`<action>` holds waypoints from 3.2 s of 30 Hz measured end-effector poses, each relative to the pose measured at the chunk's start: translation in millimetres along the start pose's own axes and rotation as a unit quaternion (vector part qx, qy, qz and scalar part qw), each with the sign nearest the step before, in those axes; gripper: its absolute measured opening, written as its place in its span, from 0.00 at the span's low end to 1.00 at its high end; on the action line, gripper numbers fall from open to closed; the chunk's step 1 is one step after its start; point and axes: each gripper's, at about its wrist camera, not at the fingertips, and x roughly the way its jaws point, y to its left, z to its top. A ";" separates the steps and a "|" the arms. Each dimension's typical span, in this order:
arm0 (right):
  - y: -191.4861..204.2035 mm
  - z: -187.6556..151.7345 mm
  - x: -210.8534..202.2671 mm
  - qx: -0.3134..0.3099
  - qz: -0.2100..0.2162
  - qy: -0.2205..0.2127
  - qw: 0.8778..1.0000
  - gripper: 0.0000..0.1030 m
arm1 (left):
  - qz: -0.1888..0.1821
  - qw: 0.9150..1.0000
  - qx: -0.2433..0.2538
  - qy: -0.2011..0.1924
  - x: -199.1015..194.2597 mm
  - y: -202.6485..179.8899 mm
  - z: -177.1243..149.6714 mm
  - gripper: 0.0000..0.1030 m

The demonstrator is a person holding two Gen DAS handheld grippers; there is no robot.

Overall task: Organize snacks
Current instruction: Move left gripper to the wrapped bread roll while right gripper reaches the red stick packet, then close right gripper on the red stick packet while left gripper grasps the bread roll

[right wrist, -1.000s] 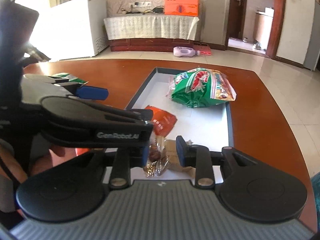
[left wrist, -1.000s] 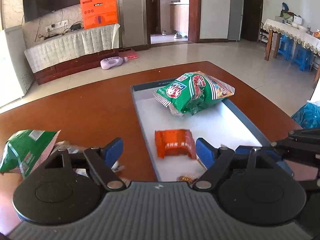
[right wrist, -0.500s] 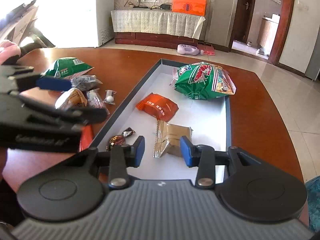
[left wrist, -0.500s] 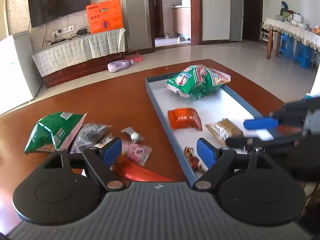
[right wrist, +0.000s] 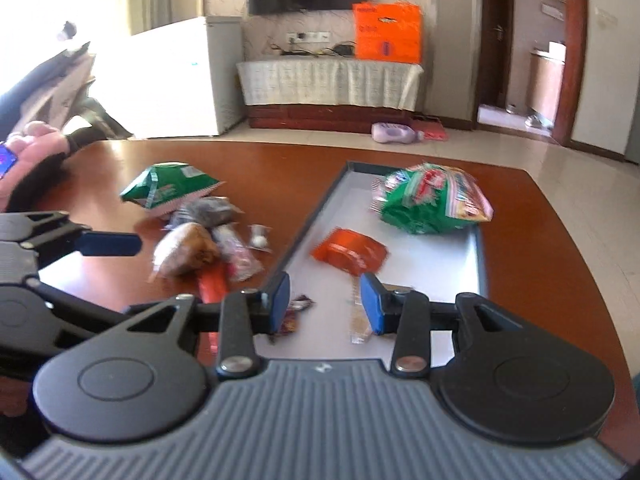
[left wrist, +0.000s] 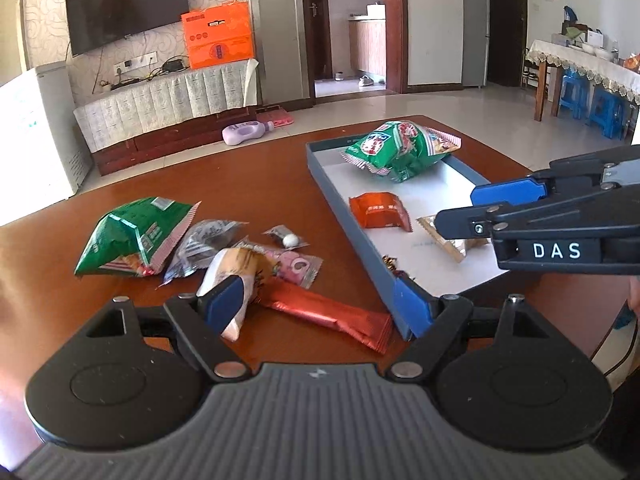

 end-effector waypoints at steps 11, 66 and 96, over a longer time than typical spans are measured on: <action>36.6 4.2 2.4 -0.025 0.030 -0.001 0.999 0.40 | 0.032 0.999 -0.038 0.010 -3.9 39.4 -22.3 0.83; 87.8 -10.1 72.5 -0.102 0.048 0.136 0.984 0.23 | 0.032 0.994 -0.093 0.050 102.5 89.9 -3.1 0.87; 87.9 -8.5 74.9 -0.098 0.050 0.137 0.984 0.24 | 0.066 0.981 -0.178 0.036 62.6 131.3 -33.6 0.47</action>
